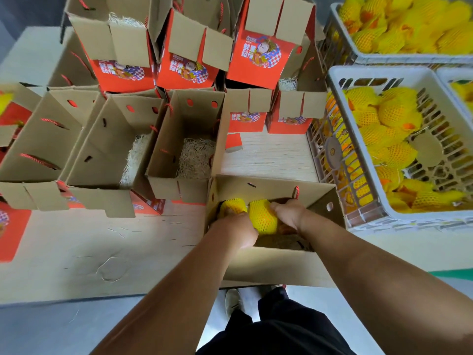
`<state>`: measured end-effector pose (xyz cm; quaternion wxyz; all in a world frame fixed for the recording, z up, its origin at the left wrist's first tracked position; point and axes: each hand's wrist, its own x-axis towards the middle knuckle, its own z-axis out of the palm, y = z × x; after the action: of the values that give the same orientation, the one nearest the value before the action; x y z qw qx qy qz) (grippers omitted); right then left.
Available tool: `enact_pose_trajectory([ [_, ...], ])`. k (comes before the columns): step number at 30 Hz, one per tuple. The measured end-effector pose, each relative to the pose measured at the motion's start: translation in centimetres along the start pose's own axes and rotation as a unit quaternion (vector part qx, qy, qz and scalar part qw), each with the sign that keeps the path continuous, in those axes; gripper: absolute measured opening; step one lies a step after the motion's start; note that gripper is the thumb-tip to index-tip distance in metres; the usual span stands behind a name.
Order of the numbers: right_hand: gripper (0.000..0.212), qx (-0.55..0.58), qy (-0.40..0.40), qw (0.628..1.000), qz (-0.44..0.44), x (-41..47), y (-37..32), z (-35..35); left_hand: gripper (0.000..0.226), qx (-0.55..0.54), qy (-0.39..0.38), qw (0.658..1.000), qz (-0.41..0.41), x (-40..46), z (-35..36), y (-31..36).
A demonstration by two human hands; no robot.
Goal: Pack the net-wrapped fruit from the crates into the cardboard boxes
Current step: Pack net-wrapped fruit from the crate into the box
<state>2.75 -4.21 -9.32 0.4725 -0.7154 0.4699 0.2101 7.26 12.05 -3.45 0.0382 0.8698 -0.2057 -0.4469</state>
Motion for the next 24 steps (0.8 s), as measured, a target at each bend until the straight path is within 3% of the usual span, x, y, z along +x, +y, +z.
enact_pose_trajectory([
  [3,0.049,-0.075,-0.006,0.997,-0.018,-0.1,1.1,-1.0,0.058,-0.005,-0.004,1.000,0.026,0.3,0.2,-0.2],
  [7,0.044,-0.100,-0.019,0.994,-0.050,-0.4,1.4,-2.0,0.051,-0.003,-0.043,0.998,0.055,1.3,-0.2,0.4],
  [12,0.045,-0.119,-0.067,0.989,-0.059,-0.1,2.2,-2.8,0.061,-0.020,-0.070,0.997,0.040,2.4,0.0,2.2],
  [16,0.054,-0.131,-0.068,0.987,-0.061,0.0,1.9,-2.6,0.015,-0.055,-0.067,0.996,0.027,3.7,0.4,4.2],
  [19,0.044,-0.052,-0.037,0.996,-0.068,0.3,1.7,-2.1,0.027,-0.134,-0.037,0.990,0.036,4.0,0.4,4.9],
  [21,0.033,-0.006,-0.052,0.997,-0.057,0.3,1.5,-2.0,0.049,-0.112,0.000,0.993,0.028,3.6,0.3,4.7],
  [24,0.031,-0.164,-0.100,0.977,-0.091,-0.2,1.0,-2.2,0.054,-0.038,0.000,0.999,0.000,3.5,0.7,4.3],
])
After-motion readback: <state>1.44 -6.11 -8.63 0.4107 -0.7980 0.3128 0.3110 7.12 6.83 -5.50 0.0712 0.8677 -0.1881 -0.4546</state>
